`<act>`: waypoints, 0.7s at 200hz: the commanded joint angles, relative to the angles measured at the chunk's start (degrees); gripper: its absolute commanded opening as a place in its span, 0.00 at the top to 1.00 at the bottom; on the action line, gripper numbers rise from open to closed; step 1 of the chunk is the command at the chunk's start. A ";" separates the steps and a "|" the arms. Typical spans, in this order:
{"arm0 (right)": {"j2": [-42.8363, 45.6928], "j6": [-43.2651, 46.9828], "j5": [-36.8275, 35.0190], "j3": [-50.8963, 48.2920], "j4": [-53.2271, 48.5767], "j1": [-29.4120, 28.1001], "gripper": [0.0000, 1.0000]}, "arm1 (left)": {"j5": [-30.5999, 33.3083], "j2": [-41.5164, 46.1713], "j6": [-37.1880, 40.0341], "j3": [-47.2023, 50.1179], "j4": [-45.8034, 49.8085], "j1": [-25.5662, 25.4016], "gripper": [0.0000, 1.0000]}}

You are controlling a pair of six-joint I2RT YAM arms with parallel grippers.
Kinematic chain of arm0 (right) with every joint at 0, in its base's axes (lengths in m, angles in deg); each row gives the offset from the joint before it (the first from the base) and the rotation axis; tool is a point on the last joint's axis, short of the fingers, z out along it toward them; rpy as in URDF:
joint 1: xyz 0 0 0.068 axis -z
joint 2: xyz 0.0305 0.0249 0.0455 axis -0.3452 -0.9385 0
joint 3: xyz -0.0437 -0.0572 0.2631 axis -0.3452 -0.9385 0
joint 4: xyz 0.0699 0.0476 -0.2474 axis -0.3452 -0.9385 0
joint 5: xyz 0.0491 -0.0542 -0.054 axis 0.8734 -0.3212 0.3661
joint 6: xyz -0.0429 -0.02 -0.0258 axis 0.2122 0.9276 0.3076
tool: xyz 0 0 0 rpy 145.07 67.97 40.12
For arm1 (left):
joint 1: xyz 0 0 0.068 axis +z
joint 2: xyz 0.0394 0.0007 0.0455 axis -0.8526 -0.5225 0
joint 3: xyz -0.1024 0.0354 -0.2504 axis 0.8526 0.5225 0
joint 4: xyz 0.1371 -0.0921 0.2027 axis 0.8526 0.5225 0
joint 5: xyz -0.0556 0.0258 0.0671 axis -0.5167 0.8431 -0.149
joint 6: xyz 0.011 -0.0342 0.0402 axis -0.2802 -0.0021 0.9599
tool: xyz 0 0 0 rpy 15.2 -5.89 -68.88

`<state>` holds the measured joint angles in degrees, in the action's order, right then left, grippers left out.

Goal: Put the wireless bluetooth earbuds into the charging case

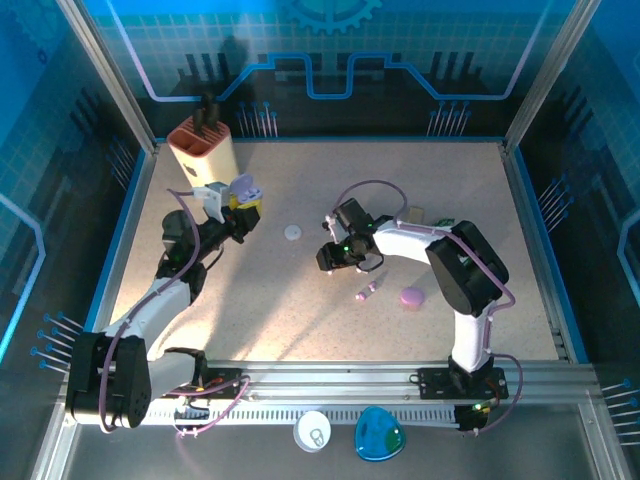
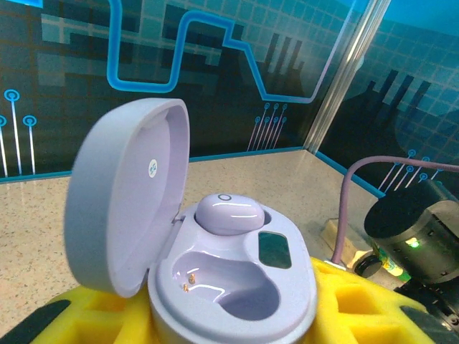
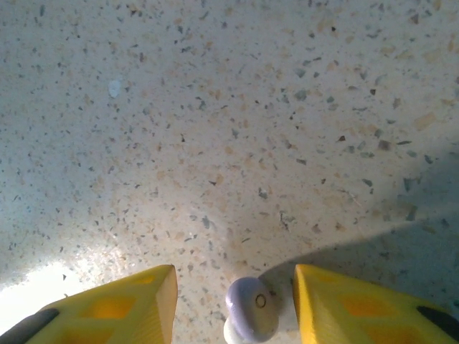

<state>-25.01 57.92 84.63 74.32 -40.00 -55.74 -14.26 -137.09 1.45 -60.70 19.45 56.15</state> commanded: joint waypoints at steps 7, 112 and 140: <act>-1.25 -0.69 2.75 -0.98 1.39 0.95 0.53 | -1.98 0.57 -1.17 -1.61 -2.23 0.42 0.65; 2.30 -1.92 3.48 -4.66 2.37 0.92 0.63 | -2.96 0.02 -1.88 -1.52 -2.57 0.42 0.65; 2.37 -2.66 3.50 -5.01 2.83 0.88 0.67 | -3.21 -0.29 -2.11 -1.69 -2.78 0.42 0.65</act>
<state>-23.79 56.43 86.36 70.82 -36.15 -54.72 -15.96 -137.09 0.01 -60.70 19.48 56.15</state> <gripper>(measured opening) 0.343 0.371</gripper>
